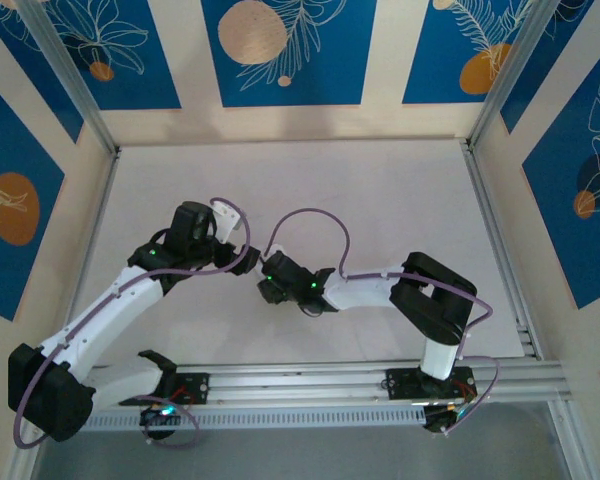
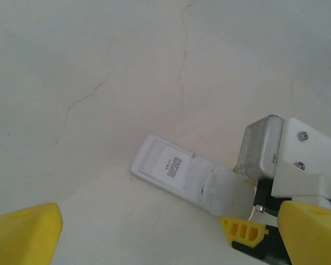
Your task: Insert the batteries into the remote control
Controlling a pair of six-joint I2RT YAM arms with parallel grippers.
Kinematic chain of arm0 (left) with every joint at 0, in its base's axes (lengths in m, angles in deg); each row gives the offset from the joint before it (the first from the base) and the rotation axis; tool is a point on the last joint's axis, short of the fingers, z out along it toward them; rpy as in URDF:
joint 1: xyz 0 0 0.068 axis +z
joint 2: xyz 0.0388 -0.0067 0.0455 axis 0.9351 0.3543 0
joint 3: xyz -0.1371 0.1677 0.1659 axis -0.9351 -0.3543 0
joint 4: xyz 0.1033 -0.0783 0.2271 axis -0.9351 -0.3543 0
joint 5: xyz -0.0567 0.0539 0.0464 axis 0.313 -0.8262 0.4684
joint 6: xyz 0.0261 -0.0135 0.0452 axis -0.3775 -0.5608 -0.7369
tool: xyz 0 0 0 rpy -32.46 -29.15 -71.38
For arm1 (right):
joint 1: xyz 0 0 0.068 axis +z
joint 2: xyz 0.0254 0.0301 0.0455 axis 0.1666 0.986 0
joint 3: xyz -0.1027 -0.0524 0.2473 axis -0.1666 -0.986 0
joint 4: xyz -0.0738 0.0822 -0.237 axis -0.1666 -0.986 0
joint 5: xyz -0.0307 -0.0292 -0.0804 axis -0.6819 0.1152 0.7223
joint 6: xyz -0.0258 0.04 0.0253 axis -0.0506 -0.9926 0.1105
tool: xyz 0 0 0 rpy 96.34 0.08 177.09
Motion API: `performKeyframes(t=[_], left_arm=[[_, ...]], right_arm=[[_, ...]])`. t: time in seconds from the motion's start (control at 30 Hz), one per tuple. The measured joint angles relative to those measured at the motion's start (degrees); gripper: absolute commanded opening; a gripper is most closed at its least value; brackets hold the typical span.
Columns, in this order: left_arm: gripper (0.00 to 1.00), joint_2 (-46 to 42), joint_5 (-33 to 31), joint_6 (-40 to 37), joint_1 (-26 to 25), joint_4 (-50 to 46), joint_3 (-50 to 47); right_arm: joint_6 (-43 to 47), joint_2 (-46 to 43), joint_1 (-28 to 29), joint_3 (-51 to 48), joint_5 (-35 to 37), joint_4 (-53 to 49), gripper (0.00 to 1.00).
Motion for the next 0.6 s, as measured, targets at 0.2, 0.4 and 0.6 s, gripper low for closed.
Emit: performKeyframes(t=[0.2, 0.4, 0.6], left_arm=[[1.0, 0.0, 0.0, 0.0, 0.0, 0.02, 0.0], [1.0, 0.0, 0.0, 0.0, 0.0, 0.02, 0.0], [1.0, 0.02, -0.04, 0.63, 0.07, 0.04, 0.0]], right_arm=[[-0.24, 0.04, 0.04, 0.28, 0.46, -0.63, 0.6], [-0.24, 0.04, 0.04, 0.31, 1.31, -1.51, 0.59], [-1.95, -2.21, 0.11, -0.04, 1.77, -2.91, 0.59]])
